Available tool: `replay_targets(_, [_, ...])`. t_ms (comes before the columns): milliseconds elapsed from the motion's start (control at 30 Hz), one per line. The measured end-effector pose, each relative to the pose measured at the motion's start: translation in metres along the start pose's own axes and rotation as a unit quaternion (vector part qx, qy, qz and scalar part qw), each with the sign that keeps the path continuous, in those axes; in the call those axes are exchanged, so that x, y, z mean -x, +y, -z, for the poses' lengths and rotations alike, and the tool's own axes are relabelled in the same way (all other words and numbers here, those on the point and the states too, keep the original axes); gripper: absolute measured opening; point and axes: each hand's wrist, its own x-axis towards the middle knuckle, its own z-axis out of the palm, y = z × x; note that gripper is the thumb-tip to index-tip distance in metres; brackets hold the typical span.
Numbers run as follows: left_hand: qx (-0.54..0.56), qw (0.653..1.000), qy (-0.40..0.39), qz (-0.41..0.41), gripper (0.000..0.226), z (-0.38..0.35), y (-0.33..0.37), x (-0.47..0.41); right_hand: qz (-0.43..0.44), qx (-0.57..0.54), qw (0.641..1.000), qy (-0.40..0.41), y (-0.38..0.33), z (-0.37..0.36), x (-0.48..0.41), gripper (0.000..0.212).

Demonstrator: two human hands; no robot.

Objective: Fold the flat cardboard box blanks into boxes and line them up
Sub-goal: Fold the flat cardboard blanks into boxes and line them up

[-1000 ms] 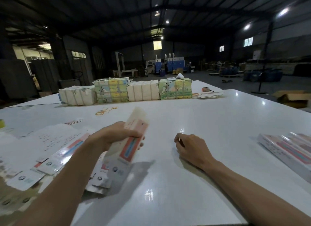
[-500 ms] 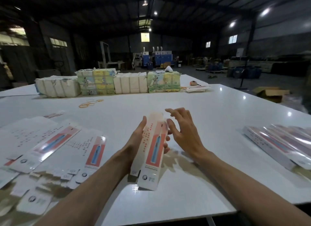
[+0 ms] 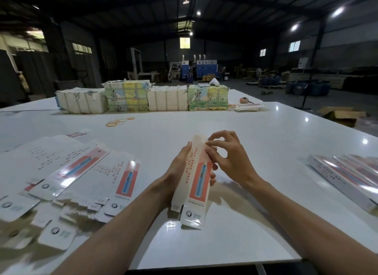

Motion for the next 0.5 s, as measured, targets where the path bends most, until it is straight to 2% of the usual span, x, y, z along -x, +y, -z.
replay_targets(133, [-0.015, 0.999, -0.039, 0.004, 0.077, 0.003, 0.003, -0.004, -0.111, -0.151, 0.982, 0.006, -0.01, 0.009, -0.005, 0.011])
replay_targets(267, [-0.054, 0.996, -0.07, -0.007, 0.079, 0.005, 0.003, -0.01, -0.187, -0.257, 0.948, -0.029, -0.012, 0.02, -0.009, 0.006])
replay_targets(367, [-0.061, 0.993, -0.102, 0.012, 0.08, 0.001, 0.009, -0.009, -0.217, -0.349, 0.911, -0.034, -0.01, 0.025, -0.012, 0.01])
replay_targets(500, [-0.037, 0.993, -0.107, 0.039, 0.076, -0.009, 0.015, -0.008, -0.232, -0.444, 0.864, -0.044, -0.008, 0.025, -0.011, 0.014])
